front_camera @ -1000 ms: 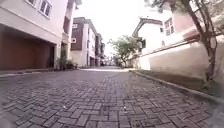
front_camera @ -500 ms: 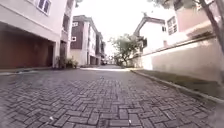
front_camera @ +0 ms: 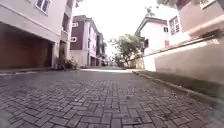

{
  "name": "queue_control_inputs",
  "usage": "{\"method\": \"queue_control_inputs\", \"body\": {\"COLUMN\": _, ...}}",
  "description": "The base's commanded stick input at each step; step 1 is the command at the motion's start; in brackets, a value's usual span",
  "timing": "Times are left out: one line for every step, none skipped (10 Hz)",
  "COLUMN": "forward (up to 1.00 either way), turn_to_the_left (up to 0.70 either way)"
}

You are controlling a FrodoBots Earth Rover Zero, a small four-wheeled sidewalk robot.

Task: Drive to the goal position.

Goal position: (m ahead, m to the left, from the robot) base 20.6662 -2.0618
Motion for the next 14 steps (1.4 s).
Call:
{"method": "queue_control_inputs", "body": {"forward": 0.69, "turn_to_the_left": 0.03}}
{"method": "queue_control_inputs", "body": {"forward": 0.69, "turn_to_the_left": 0.03}}
{"method": "queue_control_inputs", "body": {"forward": 0.69, "turn_to_the_left": 0.03}}
{"method": "queue_control_inputs", "body": {"forward": 0.69, "turn_to_the_left": 0.03}}
{"method": "queue_control_inputs", "body": {"forward": 0.69, "turn_to_the_left": 0.03}}
{"method": "queue_control_inputs", "body": {"forward": 0.69, "turn_to_the_left": 0.03}}
{"method": "queue_control_inputs", "body": {"forward": 0.69, "turn_to_the_left": 0.03}}
{"method": "queue_control_inputs", "body": {"forward": 0.69, "turn_to_the_left": 0.03}}
{"method": "queue_control_inputs", "body": {"forward": 0.69, "turn_to_the_left": 0.03}}
{"method": "queue_control_inputs", "body": {"forward": 0.69, "turn_to_the_left": 0.03}}
{"method": "queue_control_inputs", "body": {"forward": 0.69, "turn_to_the_left": 0.03}}
{"method": "queue_control_inputs", "body": {"forward": 0.69, "turn_to_the_left": 0.03}}
{"method": "queue_control_inputs", "body": {"forward": 0.69, "turn_to_the_left": 0.03}}
{"method": "queue_control_inputs", "body": {"forward": 0.69, "turn_to_the_left": 0.03}}
